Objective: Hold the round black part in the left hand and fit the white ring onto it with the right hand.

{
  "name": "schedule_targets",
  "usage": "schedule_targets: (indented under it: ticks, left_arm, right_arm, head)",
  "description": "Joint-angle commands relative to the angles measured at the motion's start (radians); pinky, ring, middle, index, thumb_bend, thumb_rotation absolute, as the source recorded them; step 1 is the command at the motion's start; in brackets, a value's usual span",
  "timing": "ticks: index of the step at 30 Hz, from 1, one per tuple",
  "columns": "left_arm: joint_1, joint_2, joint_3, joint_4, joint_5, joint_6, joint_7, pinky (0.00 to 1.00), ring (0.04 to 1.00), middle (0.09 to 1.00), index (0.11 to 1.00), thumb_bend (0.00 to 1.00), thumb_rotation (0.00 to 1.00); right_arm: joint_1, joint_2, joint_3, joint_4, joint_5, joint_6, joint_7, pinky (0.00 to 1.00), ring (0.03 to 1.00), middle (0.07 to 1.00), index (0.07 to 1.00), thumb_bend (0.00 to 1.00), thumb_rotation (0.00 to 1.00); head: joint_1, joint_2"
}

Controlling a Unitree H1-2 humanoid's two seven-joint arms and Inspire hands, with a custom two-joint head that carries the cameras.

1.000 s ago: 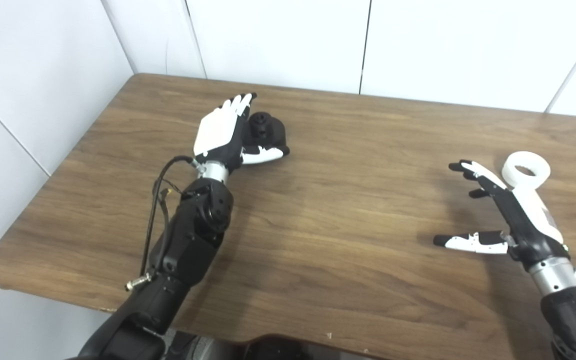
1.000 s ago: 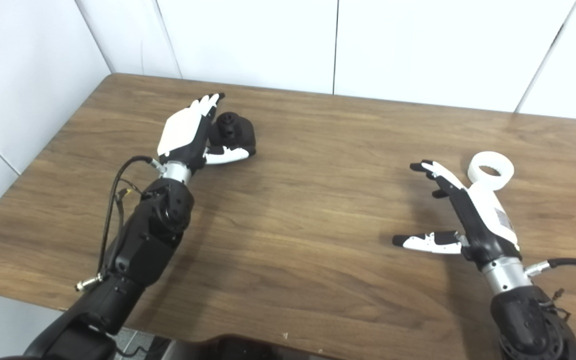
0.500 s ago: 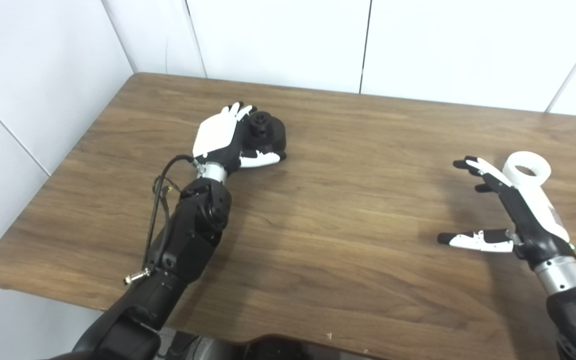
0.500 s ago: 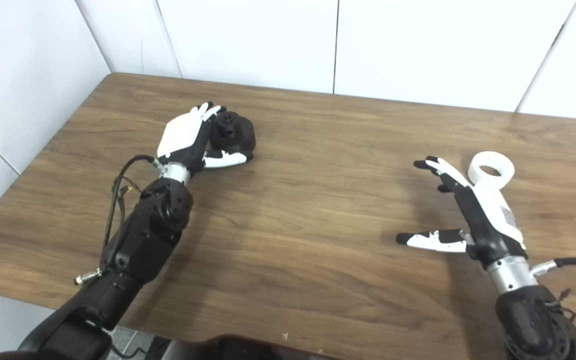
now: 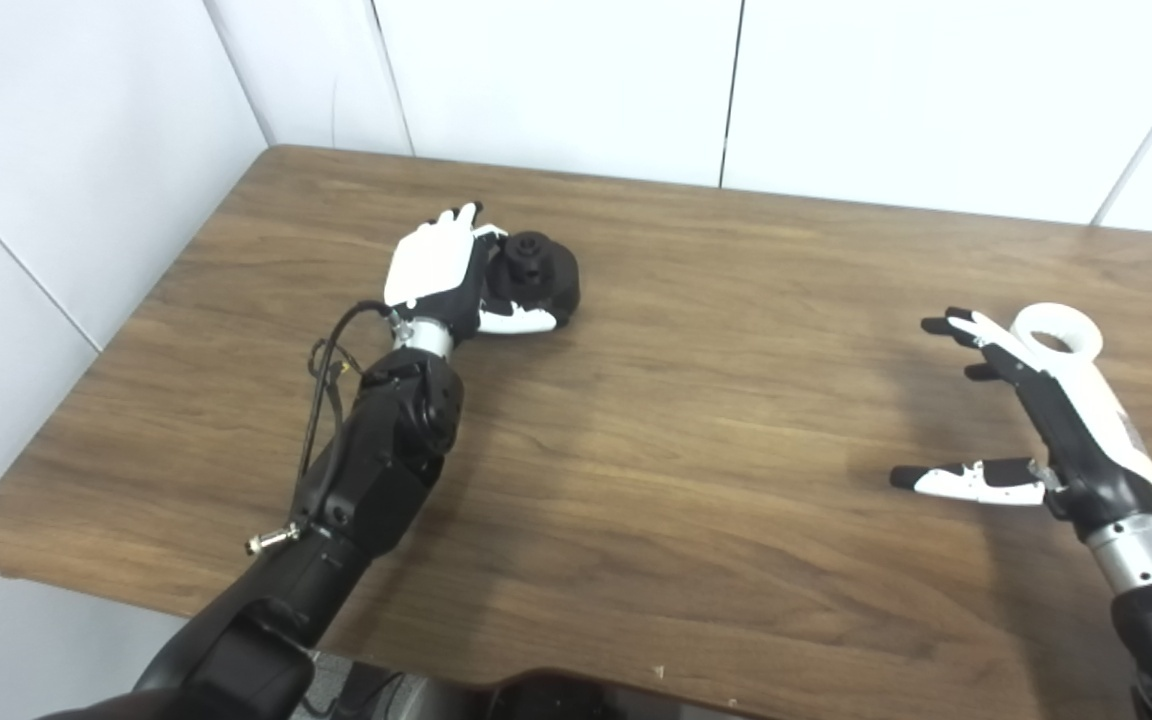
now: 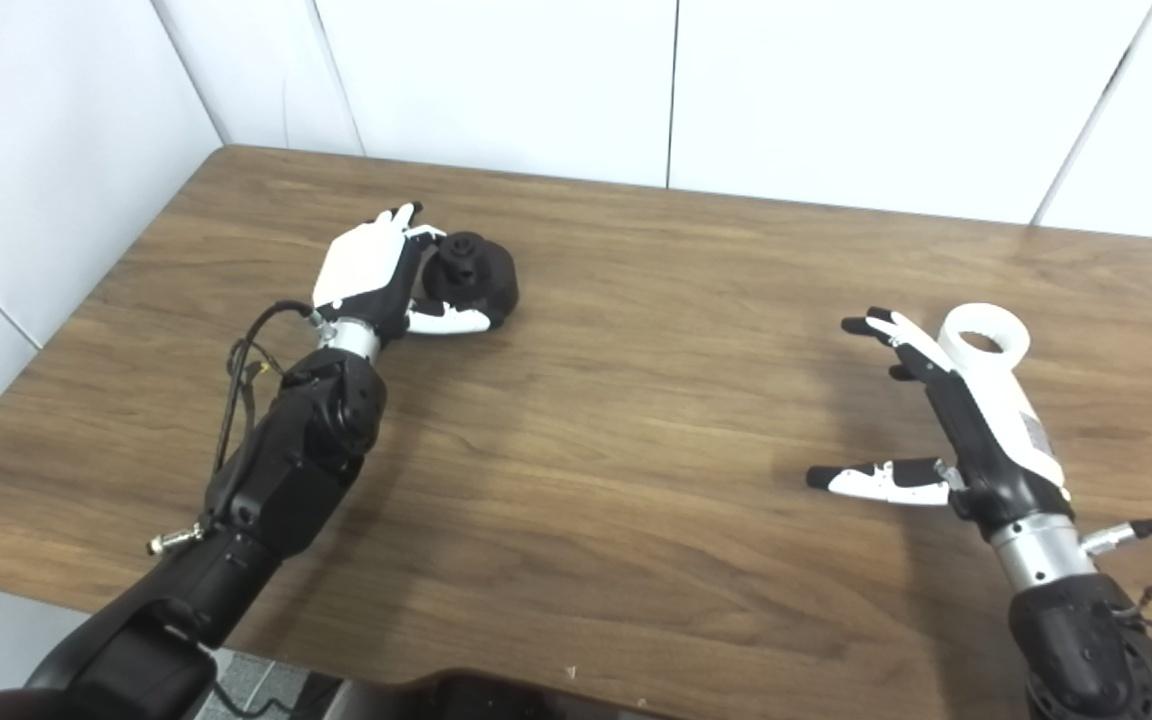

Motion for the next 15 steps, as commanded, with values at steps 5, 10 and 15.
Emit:
schedule_targets:
  ticks: [5, 10, 15]
  left_arm:
    - [-0.046, 0.018, -0.009, 0.002, 0.038, 0.02, 0.03, 1.0, 1.0, 1.0, 0.617, 0.98, 0.43]
    - [-0.041, 0.019, -0.013, 0.006, 0.032, 0.0, 0.056, 1.0, 1.0, 1.0, 0.587, 0.96, 0.38]
    - [-0.026, 0.018, -0.017, -0.003, 0.012, -0.043, 0.068, 1.0, 1.0, 1.0, 0.574, 0.95, 0.34]
  right_arm:
    - [-0.022, -0.015, -0.014, -0.03, 0.007, -0.038, -0.015, 0.76, 0.882, 0.922, 0.84, 0.88, 0.21]
    - [-0.023, -0.014, -0.014, -0.041, 0.005, -0.027, -0.01, 0.77, 0.884, 0.924, 0.842, 0.88, 0.2]
    - [-0.021, -0.012, -0.015, -0.051, 0.005, -0.022, -0.009, 0.77, 0.883, 0.922, 0.841, 0.88, 0.2]
  head:
    - [0.004, 0.001]
    - [-0.001, 0.006]
    - [-0.023, 0.012]
